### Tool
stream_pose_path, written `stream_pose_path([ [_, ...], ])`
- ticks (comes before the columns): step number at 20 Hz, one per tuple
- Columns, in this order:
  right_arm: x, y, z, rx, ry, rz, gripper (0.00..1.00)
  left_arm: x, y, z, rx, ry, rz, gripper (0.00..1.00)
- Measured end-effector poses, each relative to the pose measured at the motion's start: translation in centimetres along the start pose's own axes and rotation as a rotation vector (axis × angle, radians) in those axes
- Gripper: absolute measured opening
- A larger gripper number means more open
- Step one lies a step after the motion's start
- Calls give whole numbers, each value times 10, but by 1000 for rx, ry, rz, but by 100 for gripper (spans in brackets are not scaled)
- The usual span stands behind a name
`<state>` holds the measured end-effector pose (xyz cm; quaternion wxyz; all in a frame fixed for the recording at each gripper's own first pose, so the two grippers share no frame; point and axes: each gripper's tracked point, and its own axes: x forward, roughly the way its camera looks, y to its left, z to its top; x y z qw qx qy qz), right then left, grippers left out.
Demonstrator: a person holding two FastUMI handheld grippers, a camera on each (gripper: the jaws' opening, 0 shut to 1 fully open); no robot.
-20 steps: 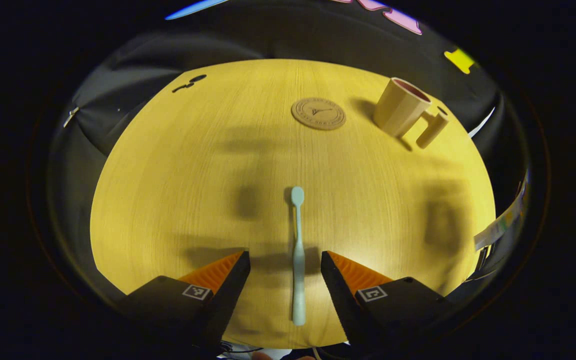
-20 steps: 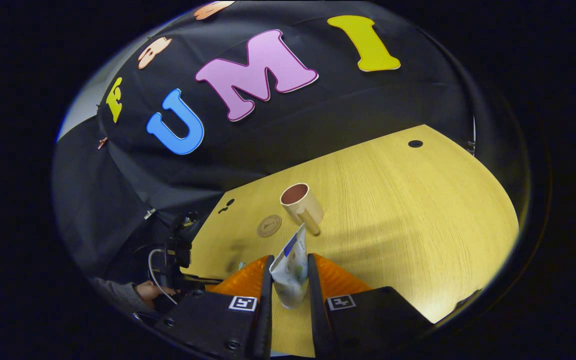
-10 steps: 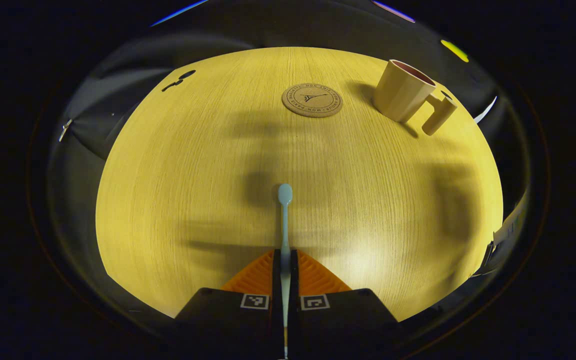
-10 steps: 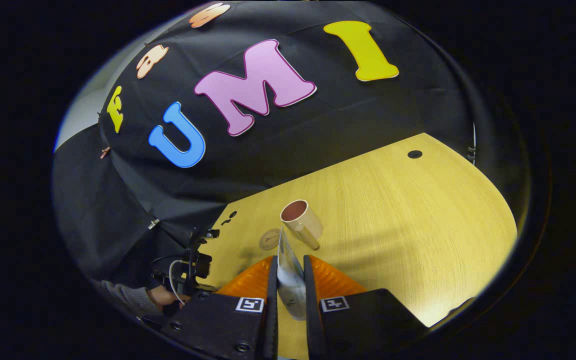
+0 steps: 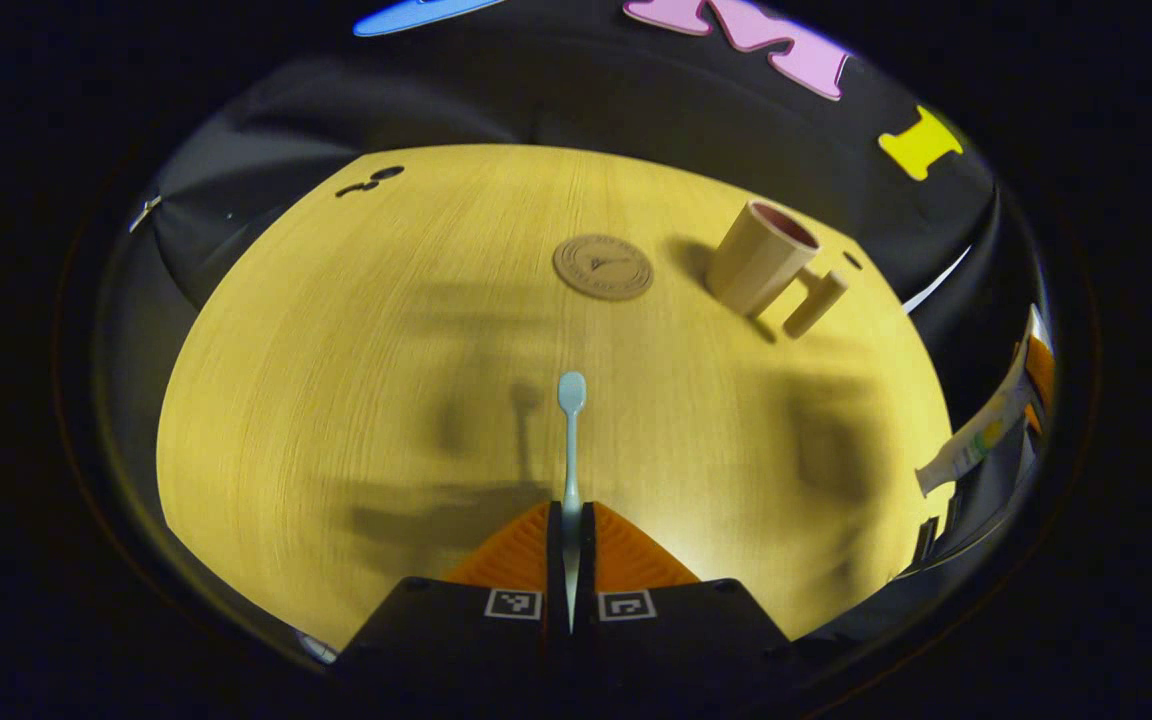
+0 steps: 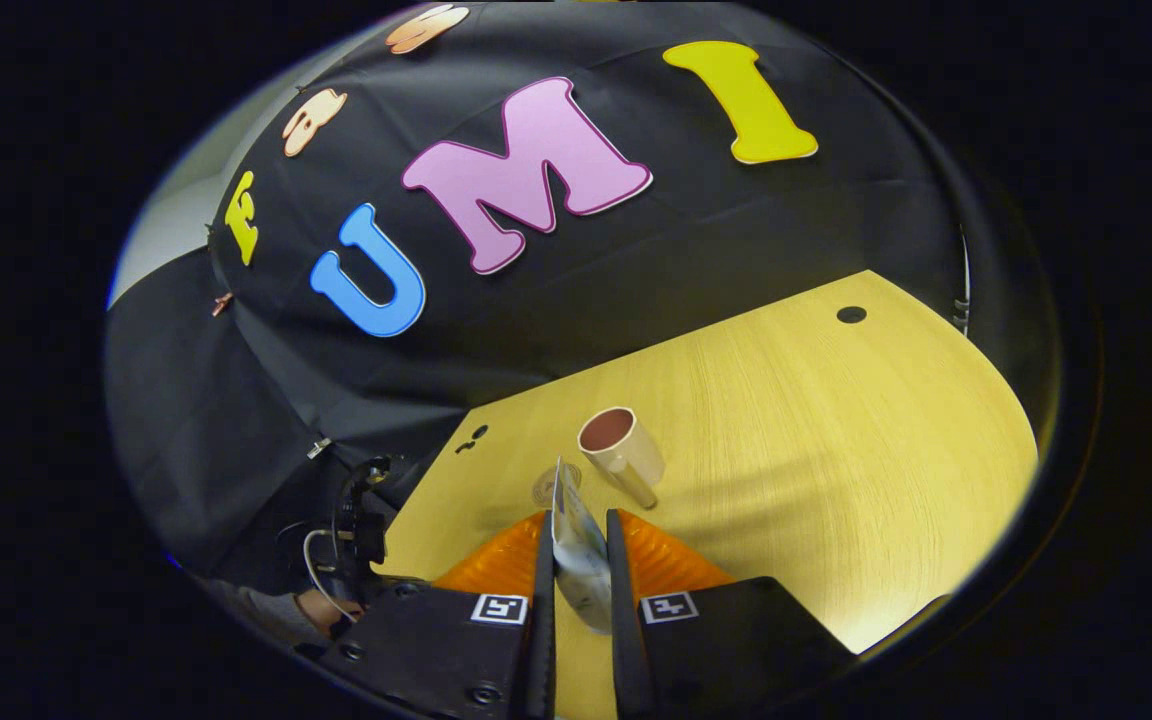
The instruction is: Put the toothbrush and toothpaste on the desktop into the cup, then pick up the cup and place it on the coaster on the desktop.
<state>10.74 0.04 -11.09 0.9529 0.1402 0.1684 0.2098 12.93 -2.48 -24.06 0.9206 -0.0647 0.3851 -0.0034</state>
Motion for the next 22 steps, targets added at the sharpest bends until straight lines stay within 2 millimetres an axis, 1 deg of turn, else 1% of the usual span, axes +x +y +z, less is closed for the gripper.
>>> stream_pose_path([
  [2,3,7,9,-25,-18,12,26,-13,-9,15,-19,-60,-39,6],
  [3,8,10,13,-29,-27,22,23,-21,-13,23,-28,-90,-56,6],
  [4,7,15,17,-37,-34,29,22,-29,-18,32,-33,-129,-74,7],
  [7,9,31,35,-39,-58,55,22,-59,-38,64,-37,-243,-132,6],
  [9,17,40,58,-52,-96,65,22,-79,-51,90,-47,-325,-168,6],
  [11,31,45,86,-67,-141,76,22,-97,-66,119,-53,-426,-217,6],
  [13,52,49,114,-76,-181,94,22,-114,-84,148,-75,-511,-278,6],
  [14,66,49,124,-87,-197,102,22,-120,-91,160,-91,-544,-301,6],
  [15,81,48,133,-101,-207,106,22,-124,-92,168,-111,-575,-324,6],
  [17,115,42,140,-120,-209,110,22,-130,-99,189,-149,-635,-358,6],
  [18,133,39,139,-126,-203,114,22,-129,-100,193,-162,-654,-364,6],
  [19,150,34,134,-131,-184,113,22,-129,-100,197,-177,-672,-371,6],
  [21,184,21,114,-151,-128,108,22,-124,-102,208,-203,-707,-386,6],
  [22,196,14,104,-163,-99,103,22,-122,-103,214,-215,-721,-396,6],
])
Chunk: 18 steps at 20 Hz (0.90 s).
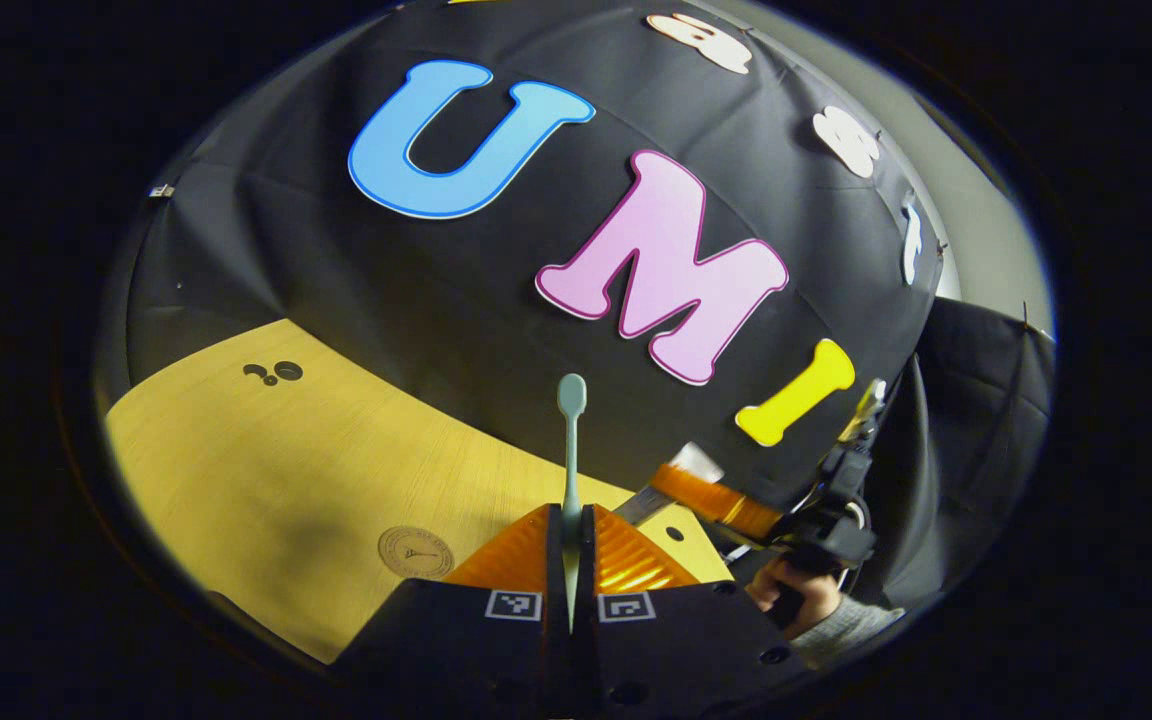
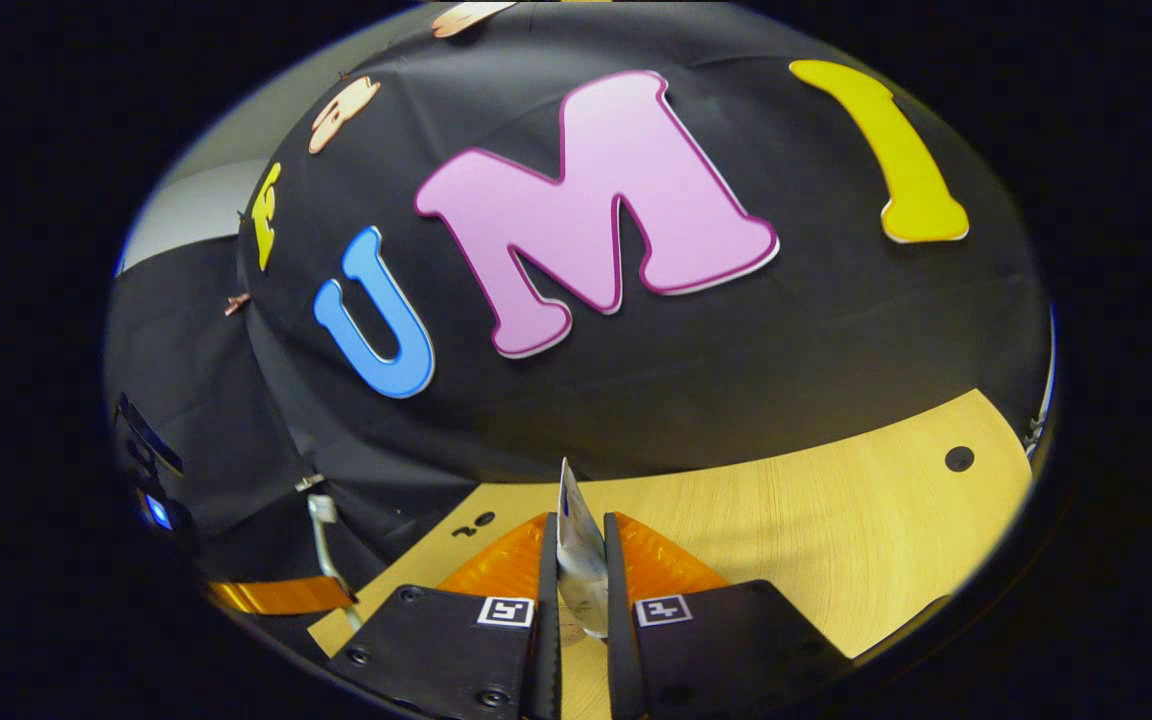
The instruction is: Put the toothbrush and toothpaste on the desktop into the cup, then pick up the cup and place it on the coaster on the desktop.
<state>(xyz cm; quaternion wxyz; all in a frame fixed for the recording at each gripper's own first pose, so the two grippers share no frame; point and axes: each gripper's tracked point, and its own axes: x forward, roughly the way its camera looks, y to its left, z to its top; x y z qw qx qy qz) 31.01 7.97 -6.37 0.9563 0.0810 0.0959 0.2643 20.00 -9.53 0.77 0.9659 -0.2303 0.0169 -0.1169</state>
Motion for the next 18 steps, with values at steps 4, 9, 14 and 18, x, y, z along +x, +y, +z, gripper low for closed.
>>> stream_pose_path([
  [4,27,-20,-50,-41,144,-10,22,22,0,-1,-39,-46,-4,6],
  [9,51,-32,-83,-91,237,-19,22,44,-2,-7,-40,-85,4,6],
  [14,59,-30,-86,-29,243,3,17,61,-4,-9,-64,-152,24,6],
  [18,49,-33,-51,50,159,16,37,75,-7,-8,-69,-206,51,6],
])
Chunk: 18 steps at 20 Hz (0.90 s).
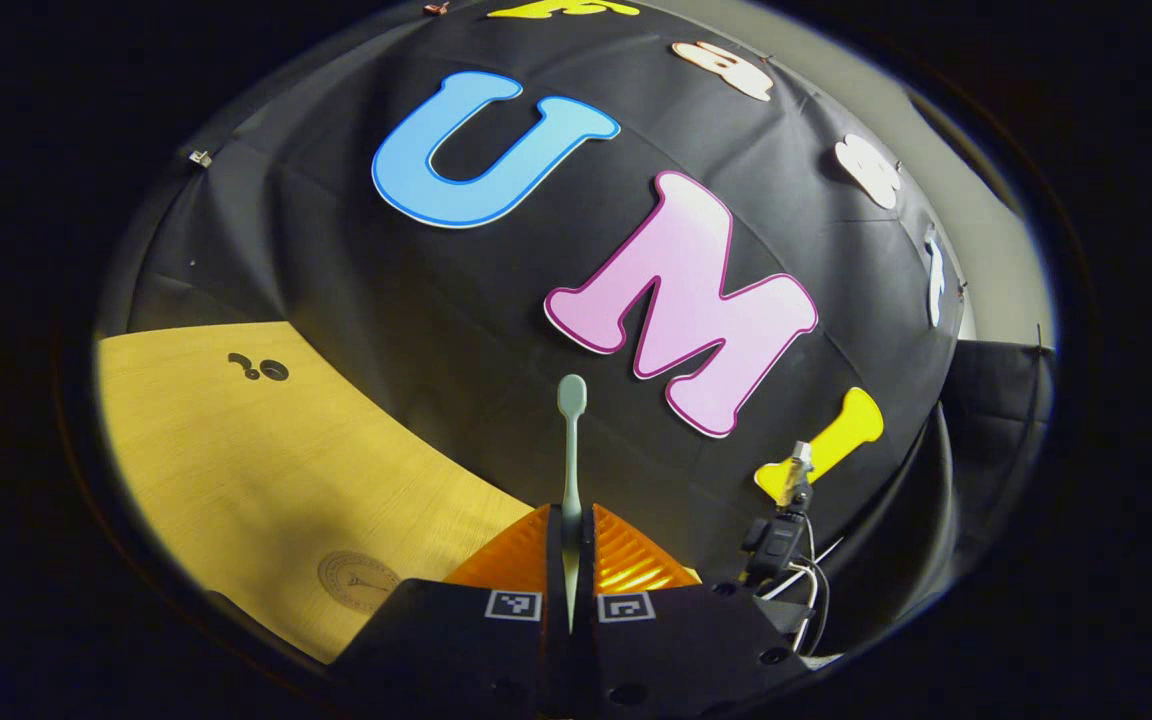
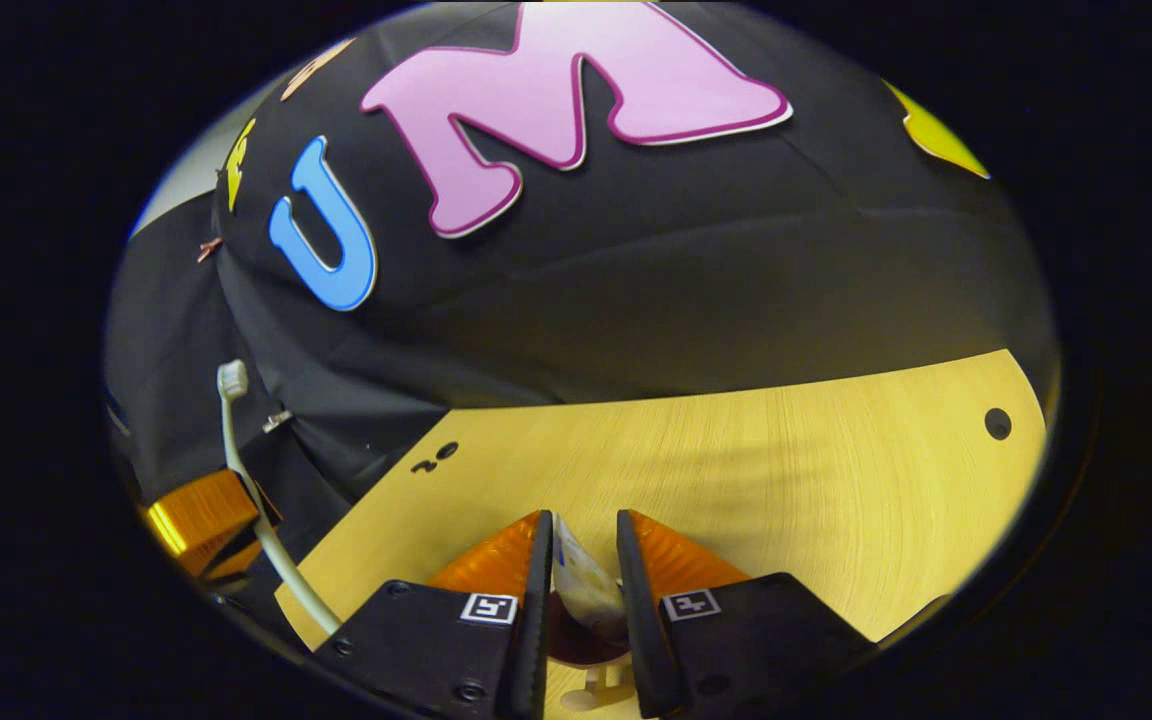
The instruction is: Put the toothbrush and toothpaste on the desktop into the cup, then pick up the cup and place it on the coaster on the desktop.
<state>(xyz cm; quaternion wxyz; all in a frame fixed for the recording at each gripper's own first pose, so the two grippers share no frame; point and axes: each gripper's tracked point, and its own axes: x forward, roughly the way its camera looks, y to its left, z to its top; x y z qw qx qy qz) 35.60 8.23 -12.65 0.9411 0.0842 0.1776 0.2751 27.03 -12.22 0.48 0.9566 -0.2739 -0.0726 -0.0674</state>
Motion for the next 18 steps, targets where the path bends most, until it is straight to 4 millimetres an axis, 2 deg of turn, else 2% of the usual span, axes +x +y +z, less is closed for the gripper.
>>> stream_pose_path([
  [1,-8,4,6,40,-8,24,29,5,-1,-3,-3,-12,6,6],
  [2,-17,3,13,72,-18,38,40,9,-1,-5,-2,-26,11,6],
  [3,-27,3,22,96,-38,51,45,14,-1,-9,1,-34,18,6],
  [5,-50,1,40,136,-87,76,45,26,-1,-18,2,-46,30,6],
  [8,-90,-11,57,185,-141,80,45,42,5,-38,12,-49,55,6],
  [14,-161,-43,50,217,-179,40,44,56,26,-70,86,-67,127,6],
  [18,-181,-58,45,241,-186,20,45,61,36,-89,194,-93,186,6],
])
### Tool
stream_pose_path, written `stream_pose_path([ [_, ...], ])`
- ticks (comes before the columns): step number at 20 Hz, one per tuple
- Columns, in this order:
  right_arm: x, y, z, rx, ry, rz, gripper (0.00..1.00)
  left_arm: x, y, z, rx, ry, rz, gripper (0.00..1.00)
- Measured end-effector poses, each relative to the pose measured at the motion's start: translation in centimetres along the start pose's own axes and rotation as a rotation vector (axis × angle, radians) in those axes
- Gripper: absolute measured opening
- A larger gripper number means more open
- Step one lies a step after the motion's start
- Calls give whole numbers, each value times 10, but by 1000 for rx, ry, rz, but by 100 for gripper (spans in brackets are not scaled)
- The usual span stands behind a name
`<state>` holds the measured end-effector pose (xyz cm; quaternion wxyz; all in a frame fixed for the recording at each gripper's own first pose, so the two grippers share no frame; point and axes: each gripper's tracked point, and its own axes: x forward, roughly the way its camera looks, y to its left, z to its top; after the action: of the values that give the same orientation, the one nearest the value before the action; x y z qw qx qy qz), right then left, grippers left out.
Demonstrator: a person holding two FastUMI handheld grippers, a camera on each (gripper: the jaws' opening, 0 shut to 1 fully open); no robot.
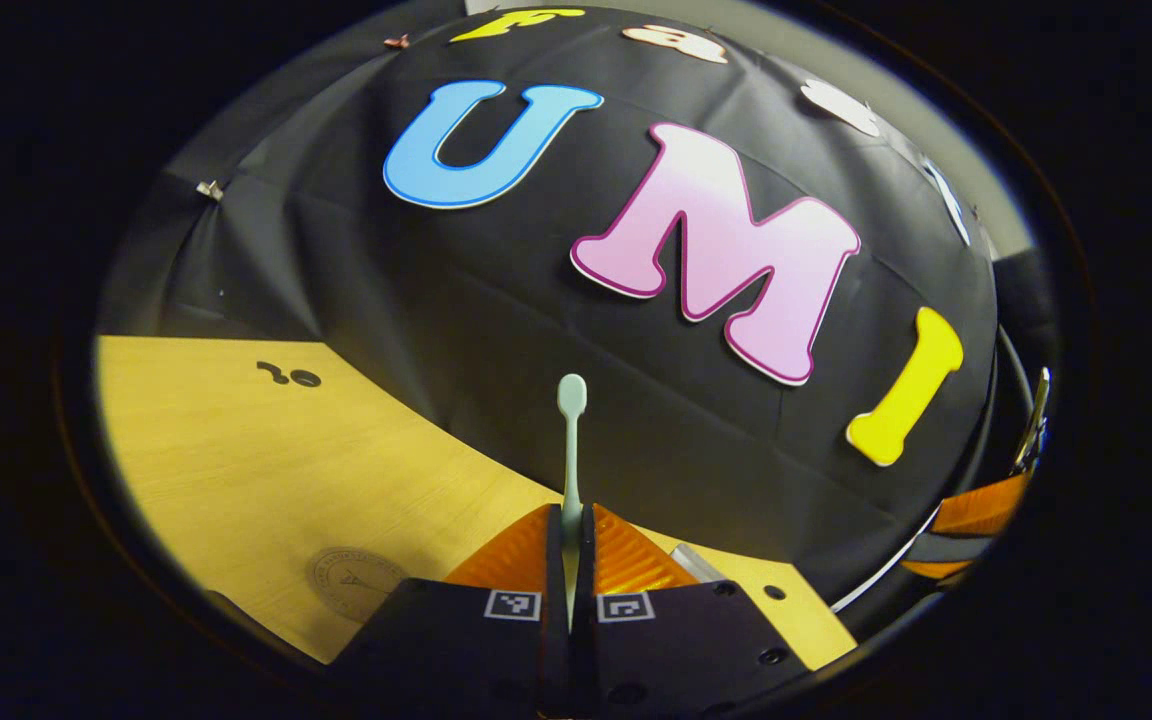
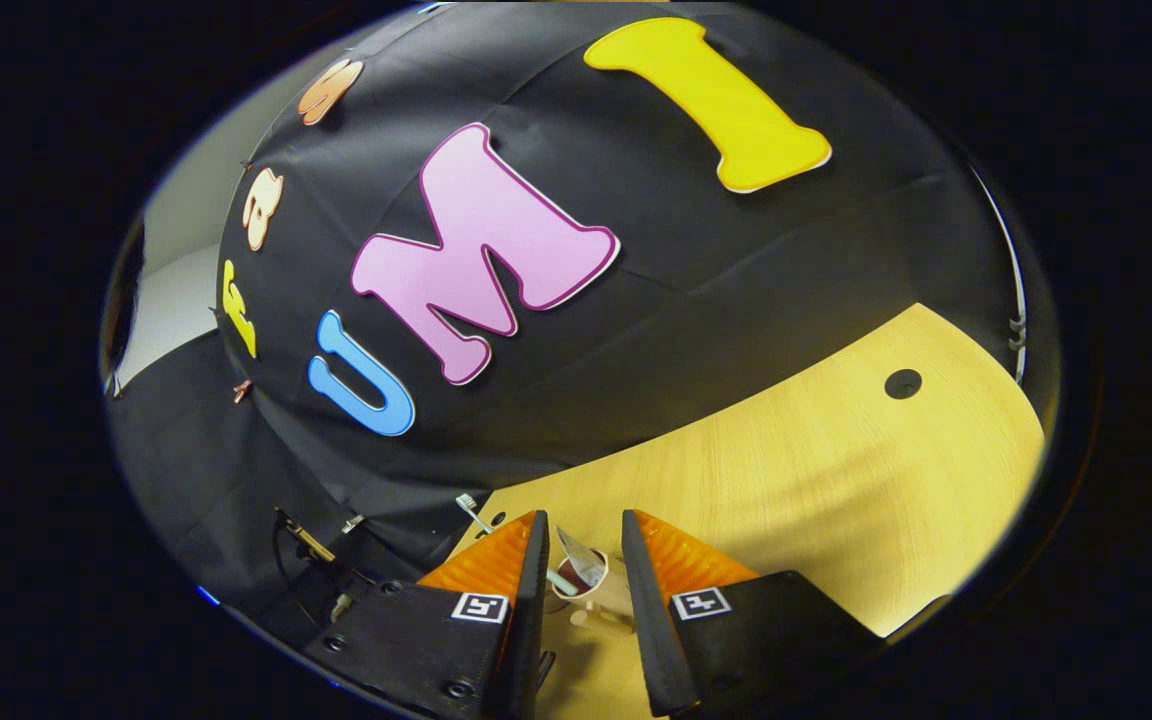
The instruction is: Put the toothbrush and toothpaste on the desktop into the cup, then pick up the cup and place it on the coaster on the desktop.
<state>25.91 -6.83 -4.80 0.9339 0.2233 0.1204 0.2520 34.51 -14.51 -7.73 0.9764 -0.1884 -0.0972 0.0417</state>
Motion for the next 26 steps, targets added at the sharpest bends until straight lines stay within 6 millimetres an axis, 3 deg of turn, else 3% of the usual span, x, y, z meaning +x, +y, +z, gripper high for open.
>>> stream_pose_path([
  [7,-14,-12,-10,11,14,-7,45,-3,-4,-40,164,16,13,6],
  [10,-14,-17,-22,-5,39,-24,45,-5,-5,-47,210,29,1,14],
  [11,-14,-18,-25,-14,49,-29,45,-7,-5,-50,223,40,-4,7],
  [12,-13,-18,-29,-25,60,-34,45,-8,-3,-52,233,47,-4,29],
  [15,-11,-18,-41,-57,96,-61,46,-15,3,-51,249,49,-2,46],
  [16,-10,-19,-47,-60,115,-71,46,-16,6,-51,252,53,0,66],
  [20,-3,-10,-70,-145,221,-114,56,-44,23,-21,219,51,3,77],
  [23,9,2,-95,-226,342,-152,63,-86,45,9,207,57,13,82],
  [25,21,10,-112,-274,418,-182,64,-117,66,23,201,73,26,84],
  [26,25,13,-123,-306,461,-192,55,-133,76,27,194,90,34,84],
])
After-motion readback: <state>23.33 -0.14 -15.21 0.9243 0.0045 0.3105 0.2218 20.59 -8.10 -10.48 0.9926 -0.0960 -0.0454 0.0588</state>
